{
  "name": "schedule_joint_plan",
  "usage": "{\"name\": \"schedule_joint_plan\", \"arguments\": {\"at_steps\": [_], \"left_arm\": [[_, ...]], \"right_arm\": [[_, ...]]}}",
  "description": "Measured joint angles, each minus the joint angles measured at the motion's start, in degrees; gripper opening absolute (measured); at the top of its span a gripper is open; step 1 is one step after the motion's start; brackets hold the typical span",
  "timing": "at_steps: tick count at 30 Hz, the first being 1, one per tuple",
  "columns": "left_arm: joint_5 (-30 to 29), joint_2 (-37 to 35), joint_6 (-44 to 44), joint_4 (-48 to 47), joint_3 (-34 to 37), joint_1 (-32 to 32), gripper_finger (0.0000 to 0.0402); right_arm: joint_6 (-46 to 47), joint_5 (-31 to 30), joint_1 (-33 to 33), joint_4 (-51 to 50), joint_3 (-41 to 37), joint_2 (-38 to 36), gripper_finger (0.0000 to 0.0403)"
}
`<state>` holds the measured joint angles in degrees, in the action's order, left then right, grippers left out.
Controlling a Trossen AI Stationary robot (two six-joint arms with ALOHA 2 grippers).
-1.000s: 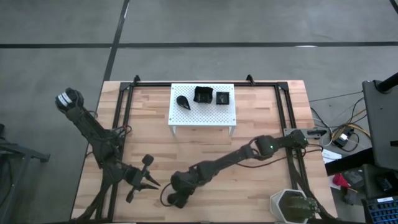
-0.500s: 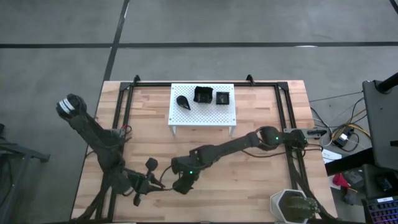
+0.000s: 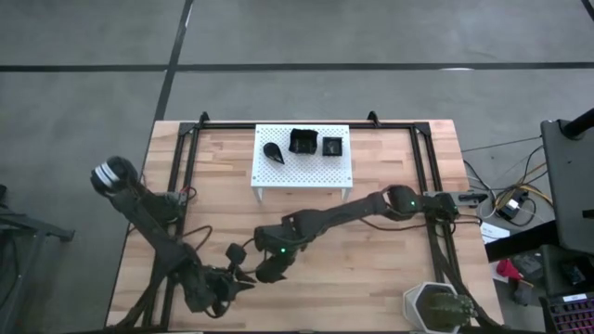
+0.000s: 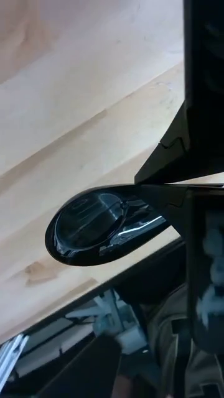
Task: Pick & Place Mini shaped plates
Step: Stack the drop shaped plate on top of the drop shaped plate on the shelf
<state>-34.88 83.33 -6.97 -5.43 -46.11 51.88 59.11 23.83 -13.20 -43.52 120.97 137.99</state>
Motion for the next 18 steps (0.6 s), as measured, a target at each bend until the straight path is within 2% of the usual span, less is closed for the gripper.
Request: {"name": "schedule_joint_plan", "arguments": {"at_steps": [7, 15, 18], "left_arm": [[0.12, 3.07, 0.00, 0.34, -1.05, -0.57, 0.0061], [0.25, 2.99, -2.46, 0.52, -1.16, -0.84, 0.0125], [0.38, 2.95, -2.51, 0.82, -1.53, -0.89, 0.0134]], "right_arm": [[-1.62, -0.21, -0.02, 0.32, 2.37, -0.13, 0.0008], [-2.12, -1.04, 0.34, 0.37, 3.41, -0.13, 0.0008], [-2.19, -1.06, 0.40, 0.35, 3.41, -0.13, 0.0008]]}}
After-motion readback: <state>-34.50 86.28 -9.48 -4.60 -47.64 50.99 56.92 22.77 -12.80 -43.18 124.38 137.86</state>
